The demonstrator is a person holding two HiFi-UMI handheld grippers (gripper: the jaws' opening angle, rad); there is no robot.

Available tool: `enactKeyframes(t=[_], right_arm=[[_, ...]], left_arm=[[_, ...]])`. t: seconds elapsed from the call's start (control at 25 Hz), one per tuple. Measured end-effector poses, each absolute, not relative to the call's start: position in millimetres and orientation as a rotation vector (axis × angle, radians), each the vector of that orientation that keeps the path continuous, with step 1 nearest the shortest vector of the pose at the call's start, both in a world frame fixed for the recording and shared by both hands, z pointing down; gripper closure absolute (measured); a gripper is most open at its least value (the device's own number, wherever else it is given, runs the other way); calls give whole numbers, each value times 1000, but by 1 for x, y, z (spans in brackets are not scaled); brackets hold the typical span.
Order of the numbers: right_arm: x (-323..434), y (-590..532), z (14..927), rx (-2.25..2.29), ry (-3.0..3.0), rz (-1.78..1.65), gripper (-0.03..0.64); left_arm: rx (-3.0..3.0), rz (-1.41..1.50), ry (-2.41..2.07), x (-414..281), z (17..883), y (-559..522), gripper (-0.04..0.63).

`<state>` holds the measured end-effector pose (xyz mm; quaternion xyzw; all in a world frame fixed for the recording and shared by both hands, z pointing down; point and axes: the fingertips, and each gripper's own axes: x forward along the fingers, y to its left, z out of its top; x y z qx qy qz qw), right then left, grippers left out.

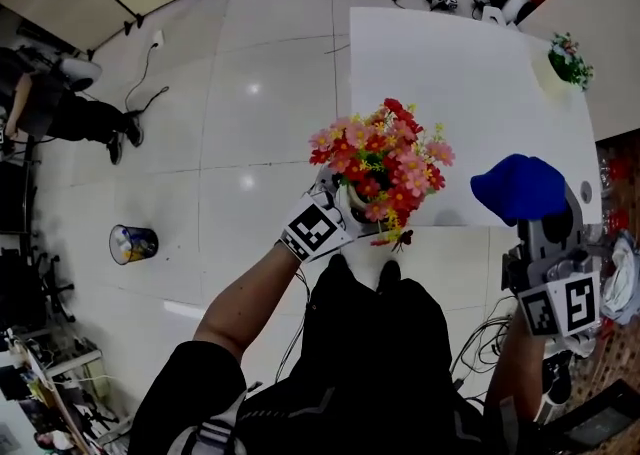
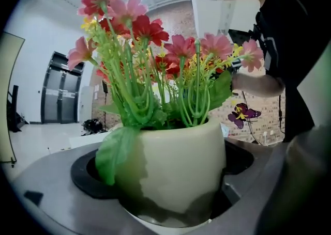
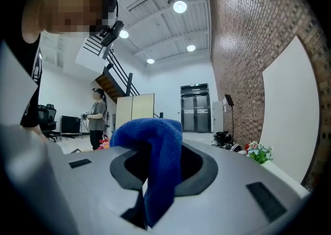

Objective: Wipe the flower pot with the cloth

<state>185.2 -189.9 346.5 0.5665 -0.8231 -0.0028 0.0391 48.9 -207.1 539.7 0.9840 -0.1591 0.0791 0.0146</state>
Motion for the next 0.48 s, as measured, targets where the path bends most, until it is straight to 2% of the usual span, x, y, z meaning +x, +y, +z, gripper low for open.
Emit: enactKeyframes(t=[0.48], right_arm=[[214,-182,411,1753,-2490,34,527]], left_arm=[[3048,312,-465,60,615,-207,8]])
